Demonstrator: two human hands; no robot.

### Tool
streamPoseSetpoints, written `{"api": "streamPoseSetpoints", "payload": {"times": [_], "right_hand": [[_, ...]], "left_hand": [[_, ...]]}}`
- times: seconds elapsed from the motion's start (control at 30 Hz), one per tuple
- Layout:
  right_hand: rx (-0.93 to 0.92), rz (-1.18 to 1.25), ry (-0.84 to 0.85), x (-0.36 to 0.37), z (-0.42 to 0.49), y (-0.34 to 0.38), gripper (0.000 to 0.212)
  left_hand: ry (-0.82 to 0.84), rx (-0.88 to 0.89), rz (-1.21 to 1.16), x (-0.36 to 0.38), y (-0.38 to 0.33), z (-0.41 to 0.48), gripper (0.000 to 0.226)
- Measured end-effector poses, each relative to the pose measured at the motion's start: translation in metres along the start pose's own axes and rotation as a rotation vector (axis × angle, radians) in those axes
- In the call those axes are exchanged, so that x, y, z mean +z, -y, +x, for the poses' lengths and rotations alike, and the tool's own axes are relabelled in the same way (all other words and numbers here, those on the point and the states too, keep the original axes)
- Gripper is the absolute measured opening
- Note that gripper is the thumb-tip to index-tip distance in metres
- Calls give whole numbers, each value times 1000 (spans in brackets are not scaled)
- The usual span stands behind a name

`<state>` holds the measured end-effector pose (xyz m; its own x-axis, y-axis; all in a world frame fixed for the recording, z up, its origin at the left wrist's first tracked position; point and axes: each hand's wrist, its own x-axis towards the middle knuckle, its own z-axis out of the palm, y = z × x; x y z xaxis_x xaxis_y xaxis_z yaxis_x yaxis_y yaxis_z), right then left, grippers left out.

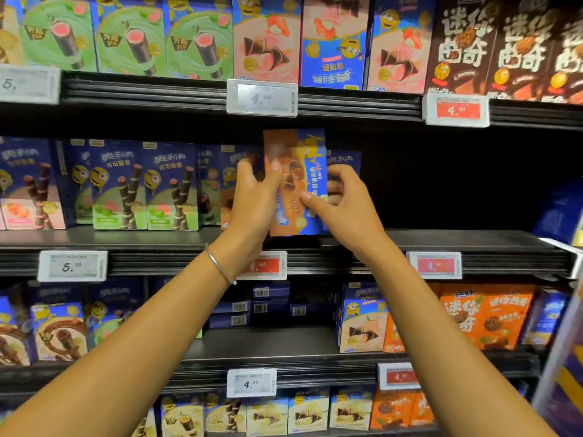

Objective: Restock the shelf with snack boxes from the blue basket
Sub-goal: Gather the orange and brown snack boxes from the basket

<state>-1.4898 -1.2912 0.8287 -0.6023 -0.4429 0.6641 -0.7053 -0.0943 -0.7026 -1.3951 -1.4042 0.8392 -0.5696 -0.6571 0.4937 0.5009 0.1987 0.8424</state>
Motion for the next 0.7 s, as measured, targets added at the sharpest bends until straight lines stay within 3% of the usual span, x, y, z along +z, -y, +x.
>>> {"api": "streamPoseSetpoints", "payload": {"times": [0.07, 0.1, 0.2, 0.27, 0.33, 0.47, 0.7], "right_hand": [[47, 39, -53, -22, 4, -12, 48], [63, 43, -94, -34, 6, -19, 46], [109, 20, -212, -64, 14, -38, 42], [157, -34, -232, -72, 19, -49, 45], [213, -119, -206, -72, 23, -60, 51], [254, -179, -166, -63, 29, -72, 56], [326, -135, -56, -52, 49, -74, 29]], "left_hand": [[46, 29, 115, -3, 0, 5, 22], [27, 124, 276, -7, 0, 8, 37], [-164, 354, 761, -24, 2, 17, 74], [-259, 260, 899, -27, 4, 19, 88], [-264, 126, 949, -27, 9, 19, 105], [-248, 45, 971, -31, 20, 19, 122], [-245, -80, 1002, -28, 22, 30, 113]]}}
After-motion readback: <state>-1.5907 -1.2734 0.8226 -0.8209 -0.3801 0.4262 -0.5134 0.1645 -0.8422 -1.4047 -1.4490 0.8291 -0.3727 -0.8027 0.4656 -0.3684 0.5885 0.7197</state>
